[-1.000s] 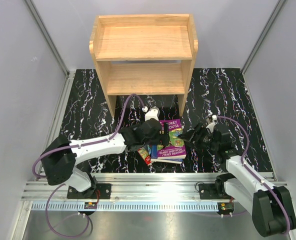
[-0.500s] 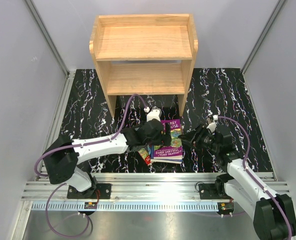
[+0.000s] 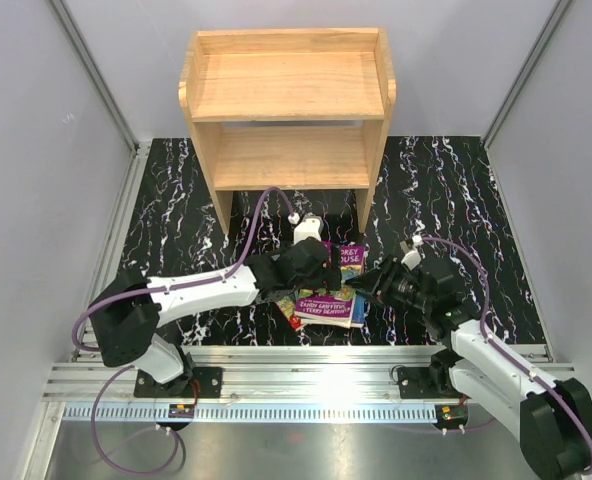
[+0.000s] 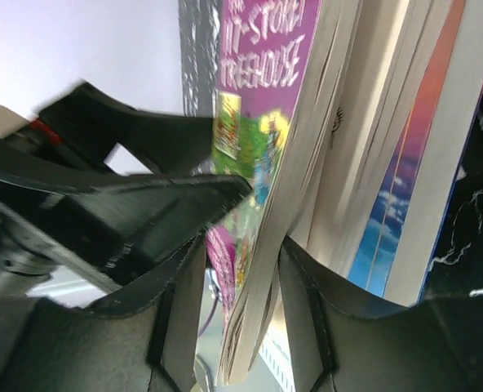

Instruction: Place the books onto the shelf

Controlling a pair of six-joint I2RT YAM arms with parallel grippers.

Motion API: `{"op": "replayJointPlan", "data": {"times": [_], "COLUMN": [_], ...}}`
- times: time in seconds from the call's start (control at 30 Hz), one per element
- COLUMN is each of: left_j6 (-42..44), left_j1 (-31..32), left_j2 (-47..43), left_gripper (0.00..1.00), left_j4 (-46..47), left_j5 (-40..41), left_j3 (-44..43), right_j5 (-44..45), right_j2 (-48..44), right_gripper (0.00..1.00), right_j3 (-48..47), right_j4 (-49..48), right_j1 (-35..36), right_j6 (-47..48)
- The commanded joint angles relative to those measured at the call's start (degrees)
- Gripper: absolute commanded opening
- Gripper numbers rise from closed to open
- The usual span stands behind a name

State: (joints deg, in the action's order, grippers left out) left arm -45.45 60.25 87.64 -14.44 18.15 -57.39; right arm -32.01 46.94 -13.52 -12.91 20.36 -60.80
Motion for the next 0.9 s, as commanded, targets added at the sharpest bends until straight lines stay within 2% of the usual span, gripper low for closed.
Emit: {"op": "replayJointPlan", "data": {"times": [0.0, 0.2, 0.3, 0.33, 0.4, 0.53, 0.57, 0.6, 0.73, 0.87], "left_j6": [-1.13, -1.22, -1.13, -1.04, -1.04, -0.61, -0.43, -0.25, 0.98, 1.33], "left_j1": [1.36, 1.54, 1.63, 1.63, 1.63, 1.54, 1.54, 1.54, 1.45, 1.27], "left_j2": [1.13, 1.22, 0.52, 0.34, -0.62, -3.08, -4.56, -5.27, -10.80, -16.96], "left_gripper": [0.99, 0.99, 0.99, 0.99, 0.99, 0.99, 0.99, 0.99, 0.99, 0.99], "left_j4": [4.86, 4.07, 3.36, 3.19, 2.31, -0.59, -2.16, -3.04, -8.66, -12.54], "left_j5": [-2.16, -1.98, -1.54, -1.37, -0.66, 1.09, 2.23, 2.85, 7.15, 10.06], "left_j3": [-3.35, -3.87, -3.70, -3.52, -3.26, -3.43, -3.52, -3.70, -4.05, -2.74], "right_j5": [0.72, 3.79, 4.58, 5.11, 5.55, 7.22, 7.57, 8.18, 10.03, 10.21], "right_j2": [1.84, 4.48, 3.60, 3.16, 1.59, -2.72, -3.86, -6.13, -10.81, -10.12], "right_gripper": [0.47, 0.44, 0.36, 0.28, 0.22, 0.08, 0.02, 0.00, 0.00, 0.00], "right_j3": [1.39, 0.78, -0.19, -0.63, -1.33, -5.18, -6.16, -7.13, -16.42, -27.33], "right_j4": [-6.34, -7.14, -4.59, -2.76, -0.47, 11.21, 14.11, 19.10, 30.38, 38.12], "right_j1": [4.51, 7.24, 7.33, 7.24, 7.24, 7.33, 7.33, 7.33, 7.33, 7.33], "right_j6": [-2.92, -2.75, -1.61, -1.26, -0.12, 3.65, 4.45, 5.24, 9.80, 13.42]}}
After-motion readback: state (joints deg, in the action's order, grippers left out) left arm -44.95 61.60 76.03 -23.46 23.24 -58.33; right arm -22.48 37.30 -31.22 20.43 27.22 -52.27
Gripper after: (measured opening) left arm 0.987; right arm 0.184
